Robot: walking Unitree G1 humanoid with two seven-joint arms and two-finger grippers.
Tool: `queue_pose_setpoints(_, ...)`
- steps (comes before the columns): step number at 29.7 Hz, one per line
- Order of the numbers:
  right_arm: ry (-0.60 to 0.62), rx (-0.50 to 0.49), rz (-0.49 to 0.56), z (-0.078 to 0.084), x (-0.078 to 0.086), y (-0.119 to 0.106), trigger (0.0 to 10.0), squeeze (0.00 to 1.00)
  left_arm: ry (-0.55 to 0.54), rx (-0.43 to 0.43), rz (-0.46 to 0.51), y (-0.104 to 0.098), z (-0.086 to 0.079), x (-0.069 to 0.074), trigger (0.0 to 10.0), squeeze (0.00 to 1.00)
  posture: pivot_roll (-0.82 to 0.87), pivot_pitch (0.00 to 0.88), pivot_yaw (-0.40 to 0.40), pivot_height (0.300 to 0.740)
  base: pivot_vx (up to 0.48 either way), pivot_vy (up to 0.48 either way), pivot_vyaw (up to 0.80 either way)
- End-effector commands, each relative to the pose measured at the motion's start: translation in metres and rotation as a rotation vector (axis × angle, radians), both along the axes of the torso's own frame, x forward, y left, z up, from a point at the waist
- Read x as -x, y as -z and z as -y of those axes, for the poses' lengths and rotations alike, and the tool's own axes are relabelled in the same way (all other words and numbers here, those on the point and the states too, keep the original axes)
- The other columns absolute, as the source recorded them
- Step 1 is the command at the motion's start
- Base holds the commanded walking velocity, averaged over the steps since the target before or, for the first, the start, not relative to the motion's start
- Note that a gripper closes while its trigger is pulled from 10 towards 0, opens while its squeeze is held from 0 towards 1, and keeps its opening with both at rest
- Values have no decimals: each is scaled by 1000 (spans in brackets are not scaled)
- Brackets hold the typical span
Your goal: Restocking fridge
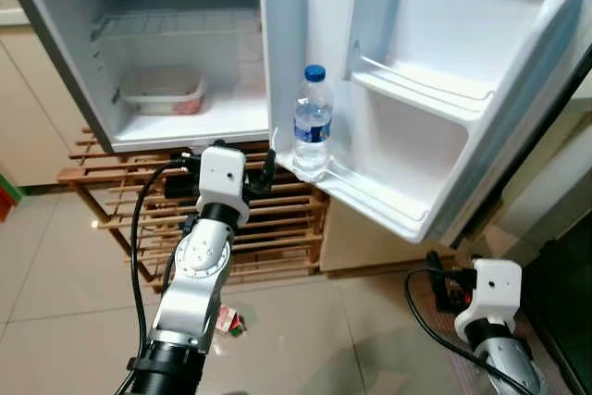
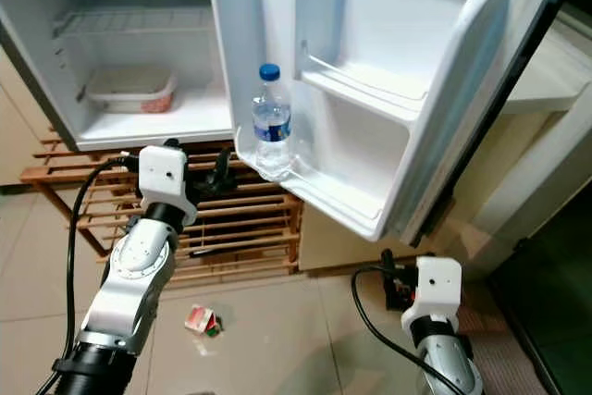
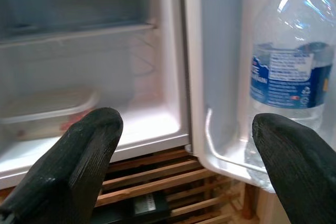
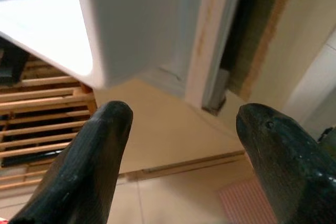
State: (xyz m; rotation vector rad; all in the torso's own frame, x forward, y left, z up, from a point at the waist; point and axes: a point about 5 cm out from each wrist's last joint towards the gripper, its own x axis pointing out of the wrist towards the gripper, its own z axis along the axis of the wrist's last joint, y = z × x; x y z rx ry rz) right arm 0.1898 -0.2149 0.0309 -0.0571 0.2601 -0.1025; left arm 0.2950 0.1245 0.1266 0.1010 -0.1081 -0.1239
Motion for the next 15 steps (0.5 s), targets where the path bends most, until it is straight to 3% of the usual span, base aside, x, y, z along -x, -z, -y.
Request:
queue_pose_setpoints(1, 58, 36, -11, 19, -3, 6, 10000, 75, -21, 10, -18, 3, -3, -2, 10000, 0, -12, 5, 11, 740, 0, 0, 0)
queue_pose_setpoints(7, 106, 83, -36, 42, -12, 12, 10000, 67, -70, 9, -85, 18, -19, -5, 10000, 0, -8, 8, 9, 740, 0, 0, 0)
queue_pose_setpoints(10, 163, 135, -17, 61, -22, 4, 10000, 67, -93, -45, -158, 37, -31, -6, 10000, 0, -8, 14, 14, 740, 0, 0, 0)
queue_pose_setpoints(15, 245, 213, 27, 80, -40, -11, 10000, 63, -75, -71, -241, 57, -34, -3, 10000, 0, -12, 14, 21, 740, 0, 0, 0)
